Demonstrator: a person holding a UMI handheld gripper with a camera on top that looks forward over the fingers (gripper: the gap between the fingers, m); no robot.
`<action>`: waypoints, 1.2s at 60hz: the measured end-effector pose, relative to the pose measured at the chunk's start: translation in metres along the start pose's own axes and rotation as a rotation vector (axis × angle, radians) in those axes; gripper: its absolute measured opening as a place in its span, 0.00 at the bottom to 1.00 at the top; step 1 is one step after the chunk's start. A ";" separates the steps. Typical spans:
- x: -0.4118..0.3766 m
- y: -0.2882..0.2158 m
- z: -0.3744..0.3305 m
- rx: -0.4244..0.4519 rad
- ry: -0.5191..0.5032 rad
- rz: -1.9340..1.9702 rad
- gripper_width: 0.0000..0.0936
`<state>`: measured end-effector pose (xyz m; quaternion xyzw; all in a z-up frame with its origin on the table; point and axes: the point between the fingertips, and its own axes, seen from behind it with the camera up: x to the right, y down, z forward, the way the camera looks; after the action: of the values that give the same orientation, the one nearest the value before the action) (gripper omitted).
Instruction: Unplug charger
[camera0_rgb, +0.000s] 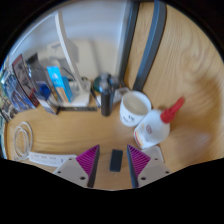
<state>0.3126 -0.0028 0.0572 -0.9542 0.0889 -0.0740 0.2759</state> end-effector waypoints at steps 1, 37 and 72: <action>-0.002 -0.008 -0.007 0.023 -0.009 -0.001 0.61; -0.117 0.000 -0.223 0.431 -0.292 -0.096 0.90; -0.146 0.097 -0.246 0.369 -0.388 -0.175 0.90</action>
<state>0.1111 -0.1796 0.1973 -0.8882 -0.0631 0.0714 0.4495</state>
